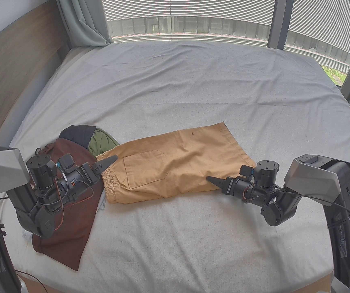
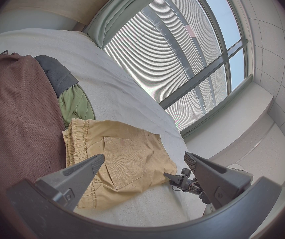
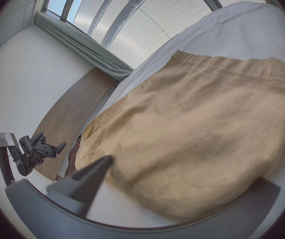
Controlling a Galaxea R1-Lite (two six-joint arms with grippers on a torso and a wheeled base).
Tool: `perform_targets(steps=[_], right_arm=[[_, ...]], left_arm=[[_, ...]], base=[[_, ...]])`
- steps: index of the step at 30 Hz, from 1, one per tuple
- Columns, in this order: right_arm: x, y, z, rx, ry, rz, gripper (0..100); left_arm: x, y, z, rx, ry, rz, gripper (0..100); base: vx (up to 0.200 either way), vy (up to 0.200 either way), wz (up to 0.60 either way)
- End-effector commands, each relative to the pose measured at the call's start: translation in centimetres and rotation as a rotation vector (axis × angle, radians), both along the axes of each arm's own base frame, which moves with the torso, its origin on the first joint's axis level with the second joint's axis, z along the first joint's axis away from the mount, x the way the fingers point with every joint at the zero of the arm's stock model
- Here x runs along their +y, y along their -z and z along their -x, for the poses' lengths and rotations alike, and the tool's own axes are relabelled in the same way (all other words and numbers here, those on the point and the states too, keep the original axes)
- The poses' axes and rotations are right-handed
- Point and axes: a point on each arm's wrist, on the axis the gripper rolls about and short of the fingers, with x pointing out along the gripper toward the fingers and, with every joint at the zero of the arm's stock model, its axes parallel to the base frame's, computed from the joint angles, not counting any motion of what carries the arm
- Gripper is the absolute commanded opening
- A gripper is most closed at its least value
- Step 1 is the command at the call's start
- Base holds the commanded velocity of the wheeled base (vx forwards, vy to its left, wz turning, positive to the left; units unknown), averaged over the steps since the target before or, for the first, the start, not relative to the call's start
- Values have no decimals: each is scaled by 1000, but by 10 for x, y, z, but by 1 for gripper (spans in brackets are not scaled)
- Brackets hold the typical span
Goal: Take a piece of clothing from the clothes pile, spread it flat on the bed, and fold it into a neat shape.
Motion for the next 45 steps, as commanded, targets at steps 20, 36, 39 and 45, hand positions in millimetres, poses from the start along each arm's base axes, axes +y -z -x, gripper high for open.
perform_targets(steps=[20,36,39,45], right_arm=[[1,4,8,8,-10,3,0],[-28,-20,56,109,18,48,0],[-33,-23,72,120,9,81,0],[-43,-25,103,164,-10,141,0]], left_arm=[[6,5,6,-47,75,-99,100],[6,10,5,-34,90,-100,100],[6,9,6,-35,91,-101,100],[5,9,7,-34,93,-100,100]], base=[[0,0,0],[0,0,0],[0,0,0],[0,0,0]])
